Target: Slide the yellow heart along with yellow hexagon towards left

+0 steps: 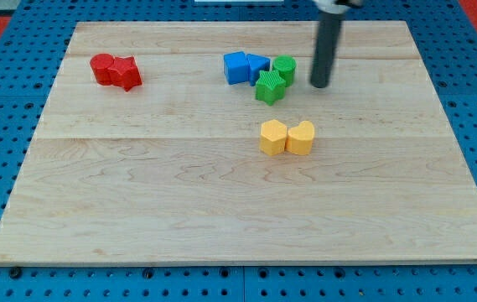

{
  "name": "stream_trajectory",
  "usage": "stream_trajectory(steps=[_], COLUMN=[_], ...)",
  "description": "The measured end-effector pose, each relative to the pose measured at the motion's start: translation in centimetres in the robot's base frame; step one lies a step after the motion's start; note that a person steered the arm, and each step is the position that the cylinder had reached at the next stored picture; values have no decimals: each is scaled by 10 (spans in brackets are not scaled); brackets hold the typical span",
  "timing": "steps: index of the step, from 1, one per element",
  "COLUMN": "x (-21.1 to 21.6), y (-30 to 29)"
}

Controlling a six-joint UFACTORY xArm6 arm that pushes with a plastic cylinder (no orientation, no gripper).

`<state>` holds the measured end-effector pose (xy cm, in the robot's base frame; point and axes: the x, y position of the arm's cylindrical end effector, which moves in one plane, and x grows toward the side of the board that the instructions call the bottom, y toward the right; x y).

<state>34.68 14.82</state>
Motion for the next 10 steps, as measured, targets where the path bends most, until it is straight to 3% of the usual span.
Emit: stream_trajectory(steps=[1, 2, 7, 10], x=[61, 119, 99, 98], y=[29, 16, -31, -121])
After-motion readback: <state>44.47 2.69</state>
